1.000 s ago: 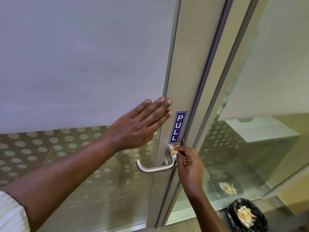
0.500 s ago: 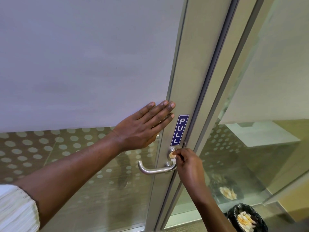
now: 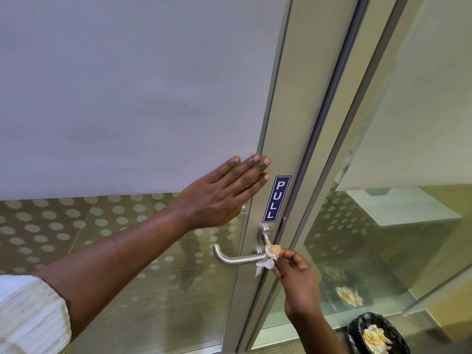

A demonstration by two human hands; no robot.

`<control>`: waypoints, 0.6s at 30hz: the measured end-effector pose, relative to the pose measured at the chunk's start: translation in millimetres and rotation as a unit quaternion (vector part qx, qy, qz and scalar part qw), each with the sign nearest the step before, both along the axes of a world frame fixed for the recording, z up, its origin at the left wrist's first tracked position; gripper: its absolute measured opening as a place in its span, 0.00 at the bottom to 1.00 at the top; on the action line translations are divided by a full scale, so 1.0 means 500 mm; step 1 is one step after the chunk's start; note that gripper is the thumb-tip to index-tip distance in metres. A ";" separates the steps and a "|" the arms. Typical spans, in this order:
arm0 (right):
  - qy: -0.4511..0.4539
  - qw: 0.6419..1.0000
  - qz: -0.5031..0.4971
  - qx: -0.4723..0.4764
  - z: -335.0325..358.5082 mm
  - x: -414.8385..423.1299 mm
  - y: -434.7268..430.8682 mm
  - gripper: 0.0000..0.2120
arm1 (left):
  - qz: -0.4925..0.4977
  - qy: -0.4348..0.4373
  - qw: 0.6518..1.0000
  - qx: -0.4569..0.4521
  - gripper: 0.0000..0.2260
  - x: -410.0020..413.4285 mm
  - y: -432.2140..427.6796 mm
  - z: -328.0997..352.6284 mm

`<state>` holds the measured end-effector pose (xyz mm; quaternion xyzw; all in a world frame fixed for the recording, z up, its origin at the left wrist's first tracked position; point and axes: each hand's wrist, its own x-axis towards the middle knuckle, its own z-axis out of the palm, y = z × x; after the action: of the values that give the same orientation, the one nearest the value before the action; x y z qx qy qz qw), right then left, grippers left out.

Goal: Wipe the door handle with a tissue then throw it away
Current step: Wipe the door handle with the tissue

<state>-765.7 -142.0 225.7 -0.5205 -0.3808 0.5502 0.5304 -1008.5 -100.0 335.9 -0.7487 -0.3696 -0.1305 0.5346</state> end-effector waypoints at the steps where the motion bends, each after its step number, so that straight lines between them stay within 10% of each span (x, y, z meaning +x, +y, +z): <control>1: 0.013 1.000 -0.010 -0.006 -0.003 -0.009 -0.011 0.06 | 0.000 -0.002 1.000 -0.001 0.32 -0.001 0.001 -0.001; 7: -0.098 0.993 -0.037 0.051 -0.020 -0.095 -0.075 0.07 | -0.011 -0.014 1.000 -0.014 0.31 0.000 -0.002 -0.002; 18: 0.436 0.882 -0.051 -0.171 -0.047 -0.104 -0.071 0.09 | -0.010 -0.018 0.999 -0.025 0.33 0.000 0.000 -0.003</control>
<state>-817.5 -177.6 202.4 -0.3300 0.0161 0.7502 0.5728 -1008.5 -99.9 334.2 -0.7628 -0.3750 -0.1396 0.5079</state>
